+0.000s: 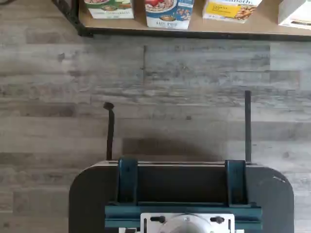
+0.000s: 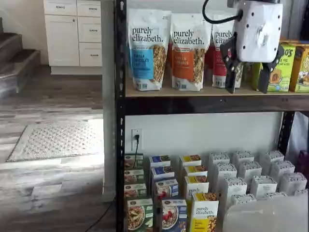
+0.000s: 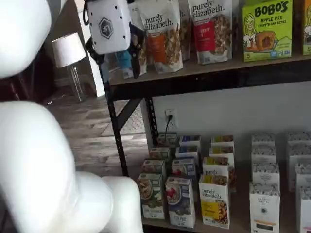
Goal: Pick up the blue and white box that is on the bottom shelf, the second box from the left
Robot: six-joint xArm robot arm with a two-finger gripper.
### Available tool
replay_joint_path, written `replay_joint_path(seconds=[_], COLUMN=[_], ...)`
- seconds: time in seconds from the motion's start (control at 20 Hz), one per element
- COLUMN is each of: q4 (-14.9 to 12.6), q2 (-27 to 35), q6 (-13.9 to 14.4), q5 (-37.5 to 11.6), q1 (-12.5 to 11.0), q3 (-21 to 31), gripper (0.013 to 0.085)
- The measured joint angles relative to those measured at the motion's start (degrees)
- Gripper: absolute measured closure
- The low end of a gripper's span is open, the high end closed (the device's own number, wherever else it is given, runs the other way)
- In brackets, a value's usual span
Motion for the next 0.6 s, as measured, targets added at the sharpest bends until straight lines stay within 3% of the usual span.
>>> replay_joint_path(seconds=[0.2,0.6], q4=[2.08,1.89], q2=[-1.68,-1.28], q6=[-1.00,-0.16], q5=[-2.83,-3.37], q1=[-1.79,-0.77], q3=[1.46,1.57], gripper=[0.0130,0.0130])
